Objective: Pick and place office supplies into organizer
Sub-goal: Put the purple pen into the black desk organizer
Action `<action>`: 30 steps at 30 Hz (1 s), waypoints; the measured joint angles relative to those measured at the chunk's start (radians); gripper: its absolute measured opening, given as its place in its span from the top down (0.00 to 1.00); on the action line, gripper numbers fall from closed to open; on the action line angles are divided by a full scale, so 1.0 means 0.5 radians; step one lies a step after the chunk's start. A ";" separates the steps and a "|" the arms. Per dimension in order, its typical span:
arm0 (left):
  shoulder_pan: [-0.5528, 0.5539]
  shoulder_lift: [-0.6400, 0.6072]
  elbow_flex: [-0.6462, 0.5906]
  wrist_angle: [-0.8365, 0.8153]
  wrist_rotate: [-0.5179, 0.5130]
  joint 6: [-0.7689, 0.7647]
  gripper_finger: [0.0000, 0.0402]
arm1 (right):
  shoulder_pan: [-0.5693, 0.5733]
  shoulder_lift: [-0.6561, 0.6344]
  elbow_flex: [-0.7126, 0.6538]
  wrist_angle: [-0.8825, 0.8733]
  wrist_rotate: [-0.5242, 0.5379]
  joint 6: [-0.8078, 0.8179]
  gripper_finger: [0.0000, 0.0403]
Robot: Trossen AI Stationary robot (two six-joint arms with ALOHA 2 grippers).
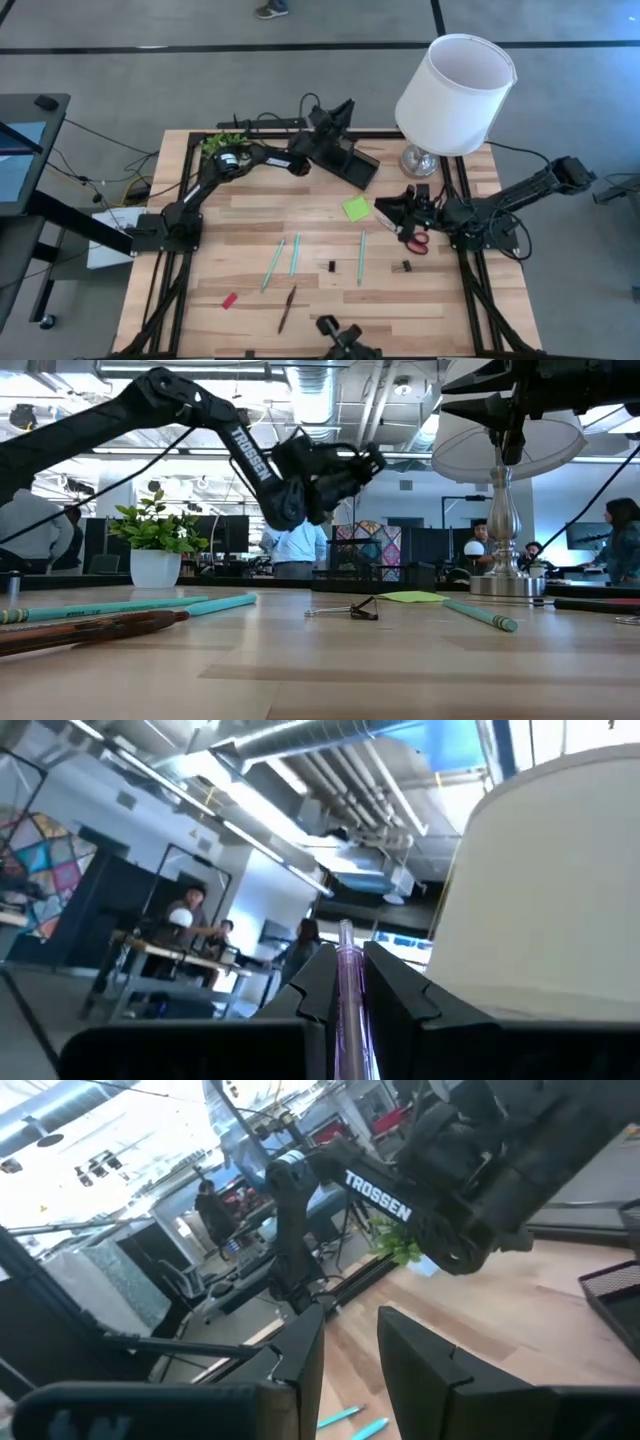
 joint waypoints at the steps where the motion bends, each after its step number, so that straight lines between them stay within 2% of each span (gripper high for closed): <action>1: 0.007 0.000 0.022 -0.061 -0.002 0.001 0.94 | -0.009 0.000 0.000 0.000 0.000 0.005 0.77; 7: 0.011 0.005 0.046 -0.364 0.037 0.085 0.94 | -0.047 0.000 0.000 -0.001 -0.001 0.013 0.77; 10: 0.011 0.005 0.033 -0.468 -0.012 0.141 0.94 | -0.065 0.000 0.000 -0.002 -0.003 0.013 0.77; 13: 0.021 0.004 0.026 -0.460 -0.037 0.207 0.94 | -0.070 0.000 0.000 -0.002 -0.005 0.014 0.77; 20: 0.036 0.004 0.023 -0.522 0.059 0.244 0.94 | -0.070 0.000 0.000 -0.001 -0.006 0.001 0.77; 23: 0.043 0.004 0.023 -0.524 0.257 0.260 0.94 | -0.077 0.000 0.000 0.021 0.009 0.000 0.77; 27: 0.046 0.004 0.023 -0.527 0.700 0.301 0.94 | -0.181 0.000 0.000 0.115 0.100 0.035 0.77; 30: 0.046 0.004 0.023 -0.493 0.825 0.175 0.94 | -0.305 -0.020 0.000 0.149 0.185 0.093 0.77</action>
